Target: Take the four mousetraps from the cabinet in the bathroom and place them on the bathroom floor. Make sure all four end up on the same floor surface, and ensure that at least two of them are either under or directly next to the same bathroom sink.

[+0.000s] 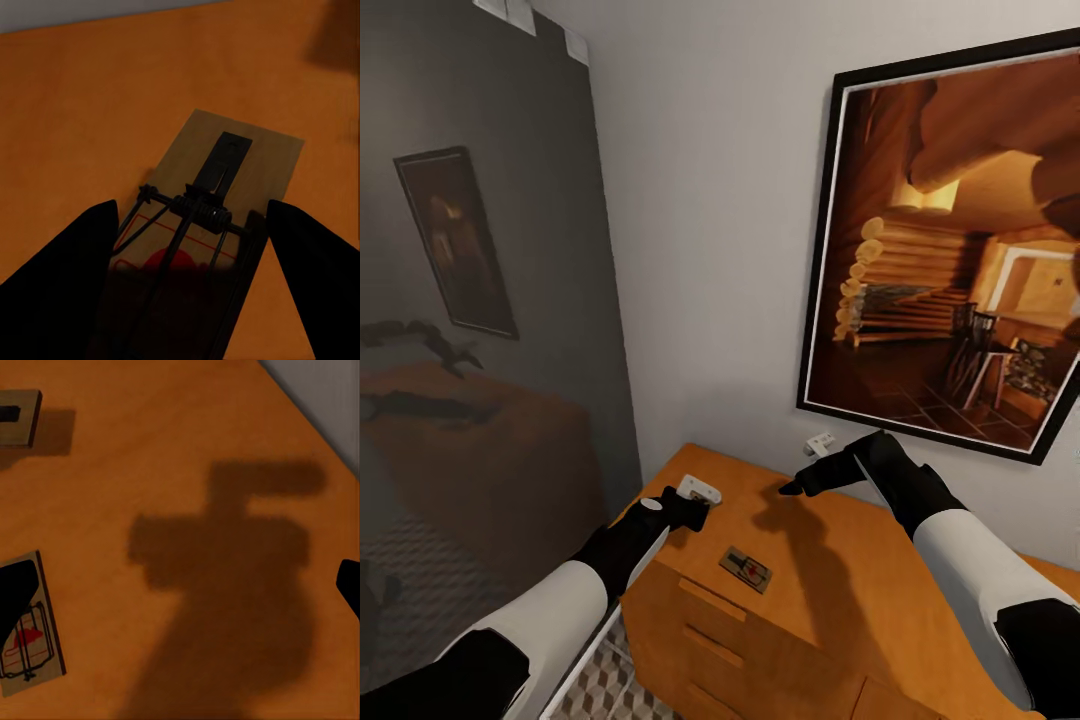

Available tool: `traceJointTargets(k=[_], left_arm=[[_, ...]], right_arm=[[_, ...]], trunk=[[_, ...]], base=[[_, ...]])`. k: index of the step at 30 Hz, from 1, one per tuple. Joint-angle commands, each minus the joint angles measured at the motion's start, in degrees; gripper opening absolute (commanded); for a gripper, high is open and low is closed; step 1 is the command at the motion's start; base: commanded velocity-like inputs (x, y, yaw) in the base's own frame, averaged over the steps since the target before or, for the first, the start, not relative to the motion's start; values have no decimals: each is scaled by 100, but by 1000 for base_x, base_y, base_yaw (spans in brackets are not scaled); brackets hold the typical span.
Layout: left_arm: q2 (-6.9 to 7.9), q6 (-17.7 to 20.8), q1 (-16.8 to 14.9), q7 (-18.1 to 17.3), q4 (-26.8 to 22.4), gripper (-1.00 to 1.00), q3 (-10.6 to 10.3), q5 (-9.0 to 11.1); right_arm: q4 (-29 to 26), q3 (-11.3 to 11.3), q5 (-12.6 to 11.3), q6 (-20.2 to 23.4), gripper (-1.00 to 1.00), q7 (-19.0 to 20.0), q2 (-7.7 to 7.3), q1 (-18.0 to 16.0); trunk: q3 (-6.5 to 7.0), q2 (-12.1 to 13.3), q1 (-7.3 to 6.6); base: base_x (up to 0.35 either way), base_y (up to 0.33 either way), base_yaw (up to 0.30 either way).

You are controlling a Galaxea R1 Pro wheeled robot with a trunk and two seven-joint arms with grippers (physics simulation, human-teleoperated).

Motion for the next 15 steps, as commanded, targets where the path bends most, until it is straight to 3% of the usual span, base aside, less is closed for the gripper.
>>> traceJointTargets(k=[1,7,15], left_arm=[[3,31,-5,-7,-9,-100,-15,6],[5,29,-5,-7,-8,-100,-15,6],[6,30,-5,-7,-8,-100,-15,6]], right_arm=[[-8,10,60,4,100,49,-4,-5],[-7,10,60,6,100,48,-4,-5],[-1,10,60,4,100,48,-4,-5]], trunk=[[-13,-12,3],[-13,-12,3],[-21,-12,3]], base=[[-7,-8,0],[-2,-3,20],[0,0,198]])
